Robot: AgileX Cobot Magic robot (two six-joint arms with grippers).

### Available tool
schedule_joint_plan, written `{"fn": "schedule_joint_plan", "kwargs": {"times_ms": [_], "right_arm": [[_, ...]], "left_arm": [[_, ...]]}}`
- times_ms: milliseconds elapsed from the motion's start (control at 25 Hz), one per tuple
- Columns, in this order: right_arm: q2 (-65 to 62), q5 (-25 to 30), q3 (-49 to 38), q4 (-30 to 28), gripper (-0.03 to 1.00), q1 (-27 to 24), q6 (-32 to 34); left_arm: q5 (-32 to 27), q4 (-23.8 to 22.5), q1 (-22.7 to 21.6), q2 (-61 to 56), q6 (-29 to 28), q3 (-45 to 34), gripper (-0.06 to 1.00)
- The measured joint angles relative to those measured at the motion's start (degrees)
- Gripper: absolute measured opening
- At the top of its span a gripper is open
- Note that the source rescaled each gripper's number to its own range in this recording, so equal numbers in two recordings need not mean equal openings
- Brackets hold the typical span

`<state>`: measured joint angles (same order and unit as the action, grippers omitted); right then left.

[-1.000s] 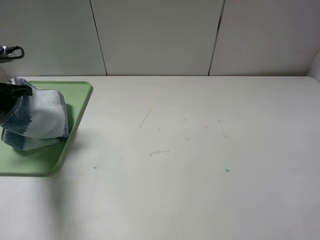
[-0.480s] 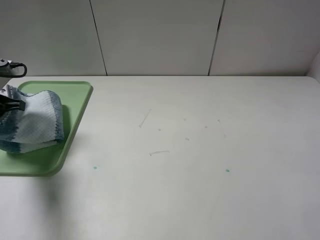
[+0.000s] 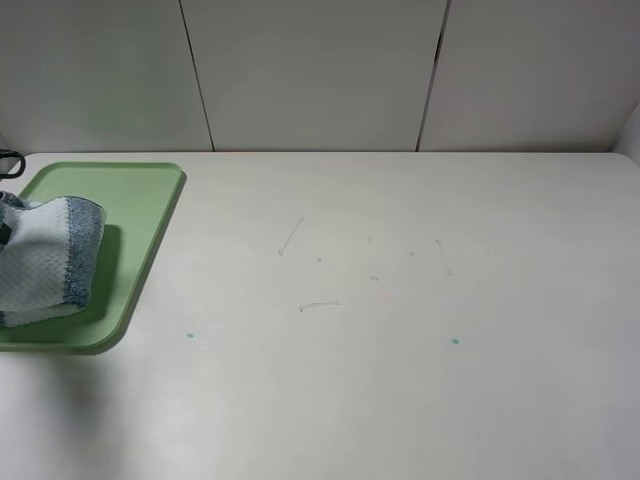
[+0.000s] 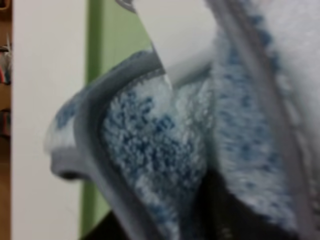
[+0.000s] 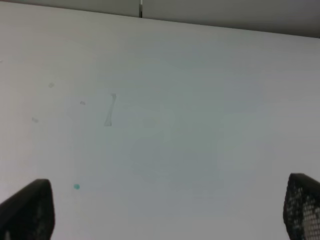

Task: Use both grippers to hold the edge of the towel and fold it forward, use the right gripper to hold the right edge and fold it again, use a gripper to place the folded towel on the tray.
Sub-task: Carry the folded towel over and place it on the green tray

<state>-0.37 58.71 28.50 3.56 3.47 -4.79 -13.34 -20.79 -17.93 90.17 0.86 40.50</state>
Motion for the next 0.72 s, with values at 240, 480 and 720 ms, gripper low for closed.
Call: {"fn": "schedule_joint_plan", "kwargs": {"times_ms": [240,480,720], "right_arm": [[0.0,0.0,0.0,0.0,1.0,0.0,0.0],[0.0,0.0,0.0,0.0,1.0,0.0,0.0],[0.0,0.0,0.0,0.0,1.0,0.0,0.0]], "left_arm": [[0.1,-2.2,-3.3,0.0,0.0,0.0,0.67],[0.2,-2.4,-5.9,0.0,0.0,0.0,0.74],[0.3,-2.3,-6.4,-0.8,0.0,0.0,0.83]]}}
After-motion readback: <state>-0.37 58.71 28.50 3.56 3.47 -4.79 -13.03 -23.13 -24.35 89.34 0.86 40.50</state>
